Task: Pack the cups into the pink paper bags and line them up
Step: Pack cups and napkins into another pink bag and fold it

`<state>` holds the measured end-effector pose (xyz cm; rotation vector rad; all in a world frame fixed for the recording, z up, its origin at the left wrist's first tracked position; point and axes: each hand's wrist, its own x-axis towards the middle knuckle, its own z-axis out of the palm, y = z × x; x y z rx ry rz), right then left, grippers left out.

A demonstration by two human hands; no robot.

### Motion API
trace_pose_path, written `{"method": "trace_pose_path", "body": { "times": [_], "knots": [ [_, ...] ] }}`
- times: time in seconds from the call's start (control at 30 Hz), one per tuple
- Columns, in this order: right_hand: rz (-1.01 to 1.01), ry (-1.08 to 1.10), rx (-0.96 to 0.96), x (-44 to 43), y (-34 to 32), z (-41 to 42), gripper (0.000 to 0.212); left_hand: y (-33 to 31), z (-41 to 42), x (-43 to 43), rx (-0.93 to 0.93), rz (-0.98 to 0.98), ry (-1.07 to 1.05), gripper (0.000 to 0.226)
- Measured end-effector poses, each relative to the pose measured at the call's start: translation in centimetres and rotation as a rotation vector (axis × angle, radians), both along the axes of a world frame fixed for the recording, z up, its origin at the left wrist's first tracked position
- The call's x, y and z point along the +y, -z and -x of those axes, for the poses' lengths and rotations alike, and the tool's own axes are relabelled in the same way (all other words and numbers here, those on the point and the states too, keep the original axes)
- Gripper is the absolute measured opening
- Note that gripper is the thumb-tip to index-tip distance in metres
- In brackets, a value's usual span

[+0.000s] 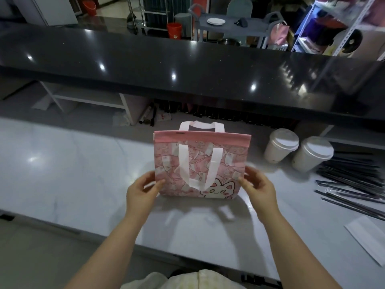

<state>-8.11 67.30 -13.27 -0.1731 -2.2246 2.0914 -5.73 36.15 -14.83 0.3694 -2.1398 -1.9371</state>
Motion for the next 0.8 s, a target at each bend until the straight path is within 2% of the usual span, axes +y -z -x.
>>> {"method": "trace_pose_path", "body": {
  "times": [0.2,0.33,0.47,0.53,0.63,0.8],
  "knots": [
    [0.068,0.105,-0.026,-1.9,1.4,-0.9,0.033,1.0,0.1,0.5,-0.087,-0.152,-0.118,0.017],
    [0.165,0.159,-0.021,-3.4,1.0,-0.2,0.025,0.4,0.7,0.1,-0.113,-0.165,-0.127,0.011],
    [0.077,0.127,-0.150,-2.7,2.4,-0.9,0.024,1.7,-0.7,-0.2,-0.177,-0.071,-0.099,0.024],
    [0.027,0.116,-0.187,-2.3,2.7,-1.5,0.027,2.3,-1.6,0.2,-0.183,-0.068,-0.128,0.023],
    [0.044,0.053,-0.130,-3.5,1.3,-0.9,0.027,1.8,-2.2,0.5,-0.115,-0.119,-0.238,0.018],
    [0.178,-0.130,-0.105,-10.1,-1.5,1.1,0.022,-0.2,-4.9,-2.4,0.005,-0.266,-0.583,0.013]
  ]
}}
